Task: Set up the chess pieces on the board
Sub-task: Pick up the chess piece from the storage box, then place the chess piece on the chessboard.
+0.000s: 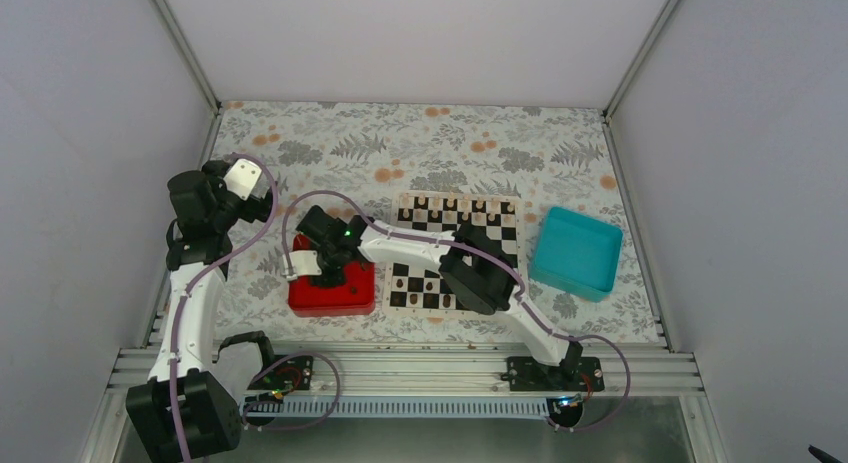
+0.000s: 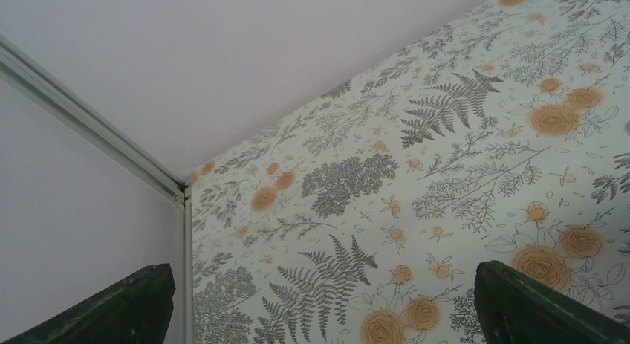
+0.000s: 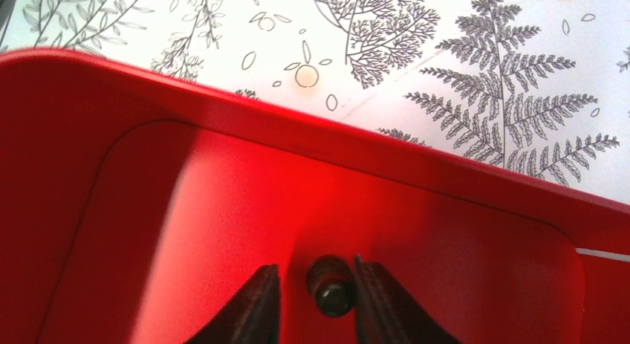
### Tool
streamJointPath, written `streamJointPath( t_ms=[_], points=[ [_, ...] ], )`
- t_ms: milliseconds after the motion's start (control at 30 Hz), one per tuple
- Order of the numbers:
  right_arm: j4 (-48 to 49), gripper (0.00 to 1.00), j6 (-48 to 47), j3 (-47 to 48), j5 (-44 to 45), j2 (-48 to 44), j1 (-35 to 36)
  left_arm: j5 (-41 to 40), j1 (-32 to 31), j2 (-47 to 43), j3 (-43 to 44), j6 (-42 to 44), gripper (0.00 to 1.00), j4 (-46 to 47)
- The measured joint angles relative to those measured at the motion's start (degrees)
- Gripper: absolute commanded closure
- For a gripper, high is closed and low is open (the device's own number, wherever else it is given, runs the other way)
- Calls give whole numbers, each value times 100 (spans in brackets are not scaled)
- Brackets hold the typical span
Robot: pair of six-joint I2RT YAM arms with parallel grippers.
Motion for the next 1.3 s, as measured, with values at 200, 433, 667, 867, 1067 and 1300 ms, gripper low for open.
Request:
streamJointPath(
  t_ms=[200, 433, 667, 867, 1067, 1300],
  points=[
    [9, 91, 55, 96, -2, 74, 0, 0, 0, 0, 0, 2, 0, 0],
    [7, 96, 66, 94, 0, 72, 0, 15, 0, 0, 0, 2, 0, 0],
    [-249, 96, 66, -505, -7, -680, -210, 15, 0, -24, 0, 2, 0, 0],
    [-511, 96, 90, -1355, -157, -2732, -901, 9, 0, -46, 0, 2, 0, -2],
    [-507, 95, 72, -2931, -90, -4647, -2020, -4, 0, -44, 0, 2, 0, 0],
    [-693, 95, -269, -5353, 122, -6074, -3674, -4, 0, 31, 0, 0, 0, -2]
  ],
)
